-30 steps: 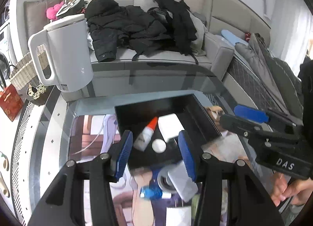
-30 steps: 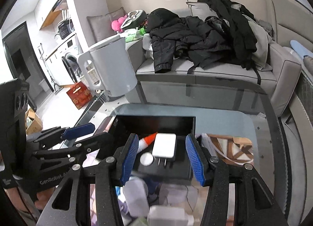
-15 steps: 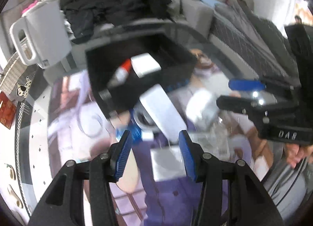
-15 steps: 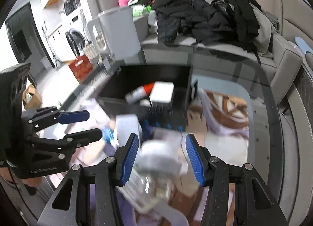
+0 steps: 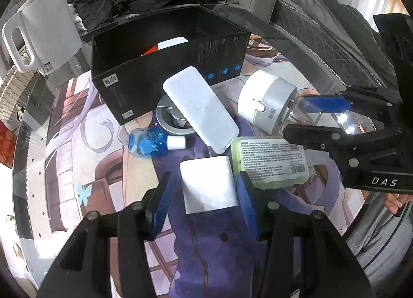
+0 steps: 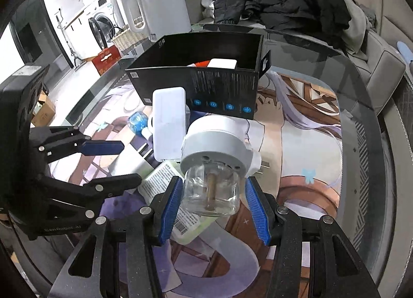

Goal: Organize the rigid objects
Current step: 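Grasp the white pronged charger with the left tool while the right tool grasps the white round plug device, then lift the charger with the left tool while the right tool lifts the plug device over the black box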

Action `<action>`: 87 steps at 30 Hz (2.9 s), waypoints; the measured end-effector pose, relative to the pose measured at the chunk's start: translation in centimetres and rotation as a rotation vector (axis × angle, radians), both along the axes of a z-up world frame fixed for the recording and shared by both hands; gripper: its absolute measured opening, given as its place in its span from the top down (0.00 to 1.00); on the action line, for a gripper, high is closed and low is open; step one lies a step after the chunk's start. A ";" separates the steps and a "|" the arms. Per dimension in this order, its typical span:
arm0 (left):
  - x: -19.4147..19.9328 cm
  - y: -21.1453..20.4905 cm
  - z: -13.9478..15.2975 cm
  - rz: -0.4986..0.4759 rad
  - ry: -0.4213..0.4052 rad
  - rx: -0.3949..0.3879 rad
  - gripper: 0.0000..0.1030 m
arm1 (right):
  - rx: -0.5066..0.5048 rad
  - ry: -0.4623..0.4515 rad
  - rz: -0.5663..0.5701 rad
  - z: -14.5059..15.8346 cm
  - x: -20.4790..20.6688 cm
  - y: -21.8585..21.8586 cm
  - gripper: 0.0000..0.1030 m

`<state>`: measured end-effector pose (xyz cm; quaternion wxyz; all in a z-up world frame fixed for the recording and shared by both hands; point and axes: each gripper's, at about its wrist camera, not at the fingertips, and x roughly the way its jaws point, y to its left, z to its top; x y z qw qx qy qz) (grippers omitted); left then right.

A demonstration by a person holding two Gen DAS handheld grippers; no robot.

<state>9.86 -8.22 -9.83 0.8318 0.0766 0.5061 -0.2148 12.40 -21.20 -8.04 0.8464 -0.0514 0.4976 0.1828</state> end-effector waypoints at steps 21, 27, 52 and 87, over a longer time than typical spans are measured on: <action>1.0 0.3 -1.2 0.043 0.031 0.050 0.61 | -0.019 -0.009 0.021 -0.4 0.0 0.0 0.57; 0.9 1.2 -1.0 0.059 0.036 0.038 0.61 | -0.007 -0.006 0.018 -0.3 -0.2 -0.2 0.57; 1.1 2.3 -0.1 0.056 0.023 0.003 0.54 | 0.005 -0.001 0.014 0.0 -0.1 -0.3 0.56; 0.9 2.7 2.3 0.076 -0.085 -0.016 0.61 | 0.024 -0.094 0.018 1.9 -0.8 -0.1 0.57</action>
